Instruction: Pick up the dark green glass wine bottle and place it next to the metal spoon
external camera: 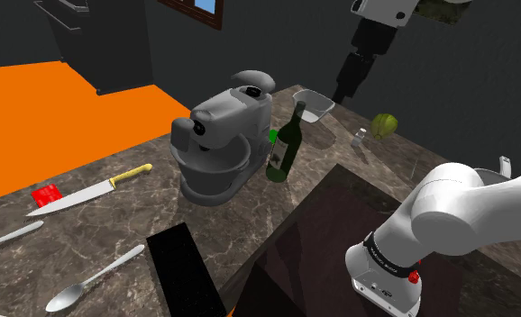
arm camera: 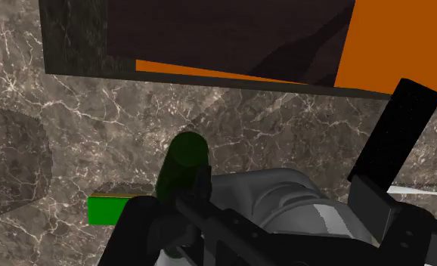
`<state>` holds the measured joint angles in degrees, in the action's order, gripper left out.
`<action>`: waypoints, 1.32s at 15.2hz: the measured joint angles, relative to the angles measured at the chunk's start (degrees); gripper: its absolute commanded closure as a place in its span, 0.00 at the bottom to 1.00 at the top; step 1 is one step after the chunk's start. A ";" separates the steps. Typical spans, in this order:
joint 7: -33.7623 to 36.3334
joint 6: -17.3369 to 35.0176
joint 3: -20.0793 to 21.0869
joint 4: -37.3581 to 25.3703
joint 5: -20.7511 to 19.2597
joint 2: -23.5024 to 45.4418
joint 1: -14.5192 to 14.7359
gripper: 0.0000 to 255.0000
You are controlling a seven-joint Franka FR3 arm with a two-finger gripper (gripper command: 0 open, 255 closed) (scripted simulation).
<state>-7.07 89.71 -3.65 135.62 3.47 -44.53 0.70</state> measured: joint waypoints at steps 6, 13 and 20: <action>-2.00 4.54 -0.51 -2.55 -2.32 9.00 -0.03 0.00; -5.59 11.17 -1.89 -8.48 -6.53 24.64 -0.64 0.00; -5.90 16.11 -2.08 -6.27 -7.44 28.02 -0.77 0.00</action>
<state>-12.97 105.82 -5.73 129.35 -3.97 -16.50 -0.07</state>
